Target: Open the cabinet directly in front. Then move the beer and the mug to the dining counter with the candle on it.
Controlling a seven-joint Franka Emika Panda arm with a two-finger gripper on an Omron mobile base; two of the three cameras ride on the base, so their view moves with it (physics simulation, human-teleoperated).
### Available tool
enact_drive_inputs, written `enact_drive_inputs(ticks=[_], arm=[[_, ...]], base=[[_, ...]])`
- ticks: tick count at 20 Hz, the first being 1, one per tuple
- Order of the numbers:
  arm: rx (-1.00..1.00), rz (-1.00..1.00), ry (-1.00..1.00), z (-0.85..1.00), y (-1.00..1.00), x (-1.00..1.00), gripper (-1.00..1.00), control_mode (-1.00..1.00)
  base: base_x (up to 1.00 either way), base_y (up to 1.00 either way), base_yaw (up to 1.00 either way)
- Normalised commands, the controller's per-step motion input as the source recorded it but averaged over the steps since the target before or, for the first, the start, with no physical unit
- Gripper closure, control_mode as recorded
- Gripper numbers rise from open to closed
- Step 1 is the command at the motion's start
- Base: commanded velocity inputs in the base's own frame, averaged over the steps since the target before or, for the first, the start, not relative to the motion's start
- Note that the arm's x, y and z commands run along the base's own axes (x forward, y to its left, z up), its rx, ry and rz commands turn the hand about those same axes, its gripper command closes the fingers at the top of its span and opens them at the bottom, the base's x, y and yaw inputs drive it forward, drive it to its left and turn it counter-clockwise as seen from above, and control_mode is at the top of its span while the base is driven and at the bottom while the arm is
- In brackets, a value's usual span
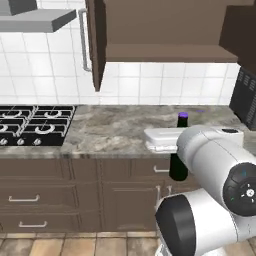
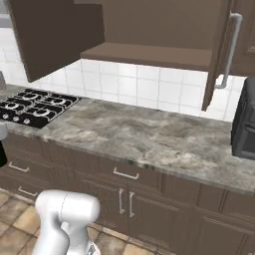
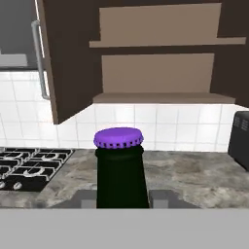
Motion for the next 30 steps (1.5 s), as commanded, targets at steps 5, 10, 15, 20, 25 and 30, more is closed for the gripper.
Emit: enact_drive_inputs(ticks=[5, 10, 15, 20, 25, 30], arm=[[0.0, 0.0, 0.0, 0.0, 0.0, 0.0, 1.0, 1.0], [0.0, 0.0, 0.0, 0.0, 0.0, 0.0, 1.0, 1.0], [0.0, 0.0, 0.0, 0.0, 0.0, 0.0, 1.0, 1.0], [0.0, 0.0, 0.0, 0.0, 0.0, 0.0, 1.0, 1.0], [0.0, 0.0, 0.0, 0.0, 0.0, 0.0, 1.0, 1.0], [0.0, 0.0, 0.0, 0.0, 0.0, 0.0, 1.0, 1.0]], base=[[-0.03, 0.01, 0.97], [0.0, 0.0, 1.0], [0.0, 0.0, 1.0], [0.0, 0.0, 1.0], [0.0, 0.0, 1.0], [0.71, -0.16, 0.68]])
